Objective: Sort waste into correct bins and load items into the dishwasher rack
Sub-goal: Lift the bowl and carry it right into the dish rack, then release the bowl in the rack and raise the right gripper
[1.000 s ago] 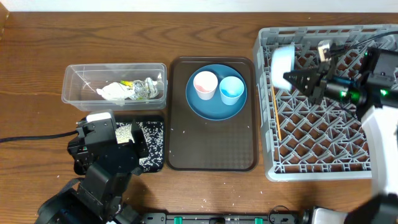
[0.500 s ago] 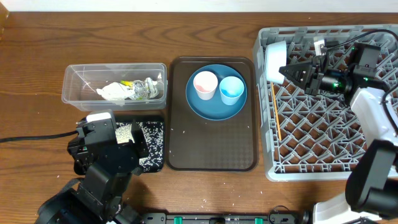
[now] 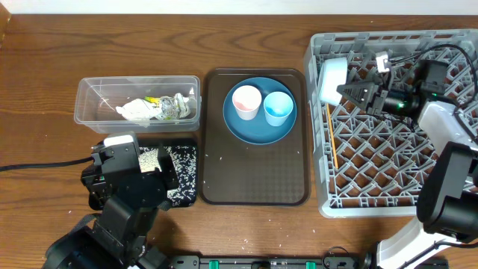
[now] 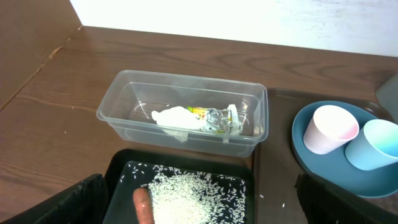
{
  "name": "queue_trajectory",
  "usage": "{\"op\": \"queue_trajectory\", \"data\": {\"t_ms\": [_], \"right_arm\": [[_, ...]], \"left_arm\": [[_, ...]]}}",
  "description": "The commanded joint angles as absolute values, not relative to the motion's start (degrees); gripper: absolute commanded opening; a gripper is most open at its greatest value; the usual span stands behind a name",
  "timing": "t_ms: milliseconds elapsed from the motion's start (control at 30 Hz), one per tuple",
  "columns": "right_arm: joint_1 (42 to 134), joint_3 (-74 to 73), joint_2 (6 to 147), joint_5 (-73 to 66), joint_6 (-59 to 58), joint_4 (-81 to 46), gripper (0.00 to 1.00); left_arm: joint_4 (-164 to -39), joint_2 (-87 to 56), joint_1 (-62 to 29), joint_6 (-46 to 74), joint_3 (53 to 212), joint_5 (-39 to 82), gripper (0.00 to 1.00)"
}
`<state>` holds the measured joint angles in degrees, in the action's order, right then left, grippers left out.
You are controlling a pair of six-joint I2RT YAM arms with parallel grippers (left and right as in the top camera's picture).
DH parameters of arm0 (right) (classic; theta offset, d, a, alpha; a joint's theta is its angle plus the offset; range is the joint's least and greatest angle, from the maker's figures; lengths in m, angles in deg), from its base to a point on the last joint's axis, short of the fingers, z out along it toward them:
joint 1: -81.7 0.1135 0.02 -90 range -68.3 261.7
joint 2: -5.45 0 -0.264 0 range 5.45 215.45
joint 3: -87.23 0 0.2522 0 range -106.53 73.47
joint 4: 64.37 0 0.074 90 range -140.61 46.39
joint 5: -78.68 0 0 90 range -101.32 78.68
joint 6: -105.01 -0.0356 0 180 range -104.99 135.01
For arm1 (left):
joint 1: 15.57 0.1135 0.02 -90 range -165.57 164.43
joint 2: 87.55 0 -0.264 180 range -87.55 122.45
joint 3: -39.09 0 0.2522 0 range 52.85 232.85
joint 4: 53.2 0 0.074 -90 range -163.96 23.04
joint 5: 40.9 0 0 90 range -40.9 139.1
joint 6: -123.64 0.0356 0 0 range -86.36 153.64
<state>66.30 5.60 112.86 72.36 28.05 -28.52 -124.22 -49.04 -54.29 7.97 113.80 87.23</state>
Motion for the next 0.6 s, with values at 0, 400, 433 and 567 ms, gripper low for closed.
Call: {"op": "queue_trajectory", "data": {"t_ms": [0,400,433,567], "right_arm": [[64.4,4.9,114.2,67.7,28.3,-26.7,0.01],[59.3,4.9,114.2,54.7,27.7,-18.5,0.06],[58.9,4.9,114.2,54.7,27.7,-18.5,0.06],[57.4,4.9,114.0,54.7,26.8,-18.4,0.13]], "left_arm": [[-124.4,-49.1,-54.1,7.7,114.7,88.5,0.99],[-124.4,-49.1,-54.1,7.7,114.7,88.6,0.99],[-124.4,-49.1,-54.1,7.7,114.7,88.5,0.99],[-124.4,-49.1,-54.1,7.7,114.7,88.5,0.99]]}}
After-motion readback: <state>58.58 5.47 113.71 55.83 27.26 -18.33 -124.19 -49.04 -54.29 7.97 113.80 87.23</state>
